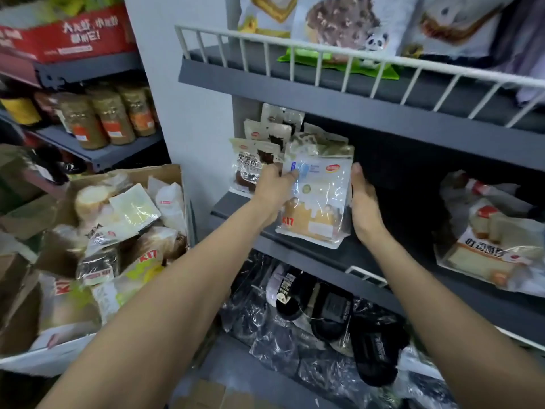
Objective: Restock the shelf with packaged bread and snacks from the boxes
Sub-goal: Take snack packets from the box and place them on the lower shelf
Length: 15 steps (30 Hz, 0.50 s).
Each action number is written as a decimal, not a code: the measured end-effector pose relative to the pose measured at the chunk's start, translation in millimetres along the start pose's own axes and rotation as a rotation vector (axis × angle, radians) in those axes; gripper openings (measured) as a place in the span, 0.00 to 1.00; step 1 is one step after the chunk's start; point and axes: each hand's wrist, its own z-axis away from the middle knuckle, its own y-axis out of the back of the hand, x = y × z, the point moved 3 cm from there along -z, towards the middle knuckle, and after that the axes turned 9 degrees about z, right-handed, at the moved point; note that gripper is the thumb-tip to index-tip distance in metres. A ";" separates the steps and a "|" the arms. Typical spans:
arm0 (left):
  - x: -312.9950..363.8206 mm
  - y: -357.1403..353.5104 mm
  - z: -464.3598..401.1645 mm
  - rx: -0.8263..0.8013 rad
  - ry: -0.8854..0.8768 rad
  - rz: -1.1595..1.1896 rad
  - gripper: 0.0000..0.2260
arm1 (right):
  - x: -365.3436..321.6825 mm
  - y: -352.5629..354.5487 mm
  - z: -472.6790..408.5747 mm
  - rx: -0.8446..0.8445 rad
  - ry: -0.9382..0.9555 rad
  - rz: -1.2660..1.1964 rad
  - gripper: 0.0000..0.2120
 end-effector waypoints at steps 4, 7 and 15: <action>-4.4 -49.1 -2.4 -0.022 -0.019 -0.004 0.09 | 8.6 34.9 5.7 -0.011 -0.023 -0.061 0.09; -4.9 -80.7 -10.1 -0.052 -0.155 -0.248 0.09 | 18.4 65.5 -6.8 0.136 0.063 0.106 0.05; -12.1 -95.0 -42.5 -0.003 -0.764 -1.400 0.36 | 44.0 103.0 -52.0 0.505 0.017 0.442 0.16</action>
